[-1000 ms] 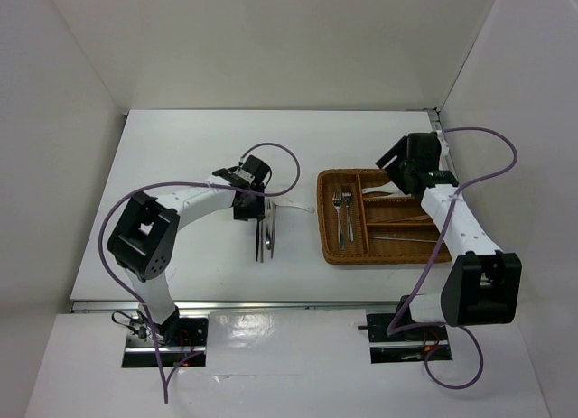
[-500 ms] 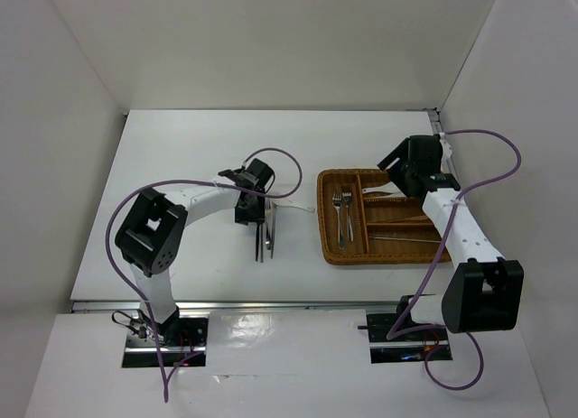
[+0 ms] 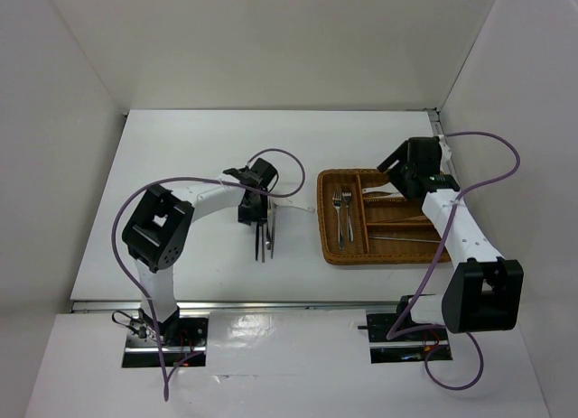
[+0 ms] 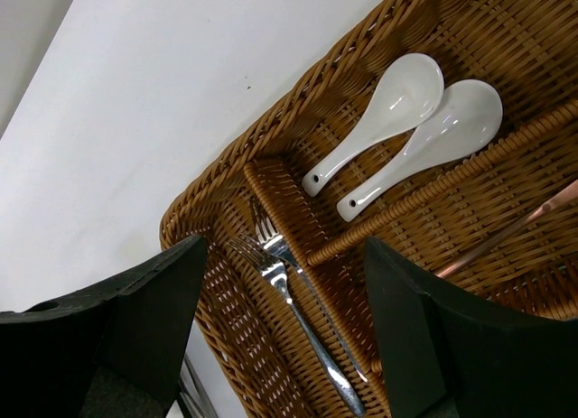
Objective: Sort the eating utensils into containers
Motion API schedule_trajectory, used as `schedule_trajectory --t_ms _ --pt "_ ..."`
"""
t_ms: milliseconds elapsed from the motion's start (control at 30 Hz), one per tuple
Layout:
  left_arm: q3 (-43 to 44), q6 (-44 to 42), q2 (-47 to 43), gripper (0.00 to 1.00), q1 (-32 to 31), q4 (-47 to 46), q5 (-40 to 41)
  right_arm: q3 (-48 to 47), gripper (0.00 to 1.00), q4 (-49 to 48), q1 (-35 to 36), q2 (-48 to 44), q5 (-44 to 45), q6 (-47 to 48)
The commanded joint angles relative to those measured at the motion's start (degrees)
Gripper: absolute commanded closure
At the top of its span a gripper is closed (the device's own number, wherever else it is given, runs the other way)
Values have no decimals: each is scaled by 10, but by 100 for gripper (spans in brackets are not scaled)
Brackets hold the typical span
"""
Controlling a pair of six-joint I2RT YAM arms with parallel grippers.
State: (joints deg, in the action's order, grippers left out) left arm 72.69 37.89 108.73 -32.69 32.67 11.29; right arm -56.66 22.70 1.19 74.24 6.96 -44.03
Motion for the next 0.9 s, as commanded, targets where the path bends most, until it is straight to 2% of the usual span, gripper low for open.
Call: schedule_trajectory --t_ms 0,200,333,467,600,667,867 --pt "21 2 15 52 -3 19 -3 2 22 6 0 -18 17 -1" --pt "40 15 47 60 -3 65 24 2 22 6 0 -18 11 -1" --pt "40 29 59 70 -3 83 37 2 22 6 0 -18 5 -1" --pt "33 29 59 74 -3 76 30 15 22 -50 0 -36 -54 45" --pt "28 40 59 80 -3 56 9 54 22 -131 0 -59 -165 116" --pt "28 46 43 80 -3 50 3 62 22 -157 5 -66 -220 148" --pt "62 47 -34 80 21 38 -14 62 22 -178 43 -41 -291 188"
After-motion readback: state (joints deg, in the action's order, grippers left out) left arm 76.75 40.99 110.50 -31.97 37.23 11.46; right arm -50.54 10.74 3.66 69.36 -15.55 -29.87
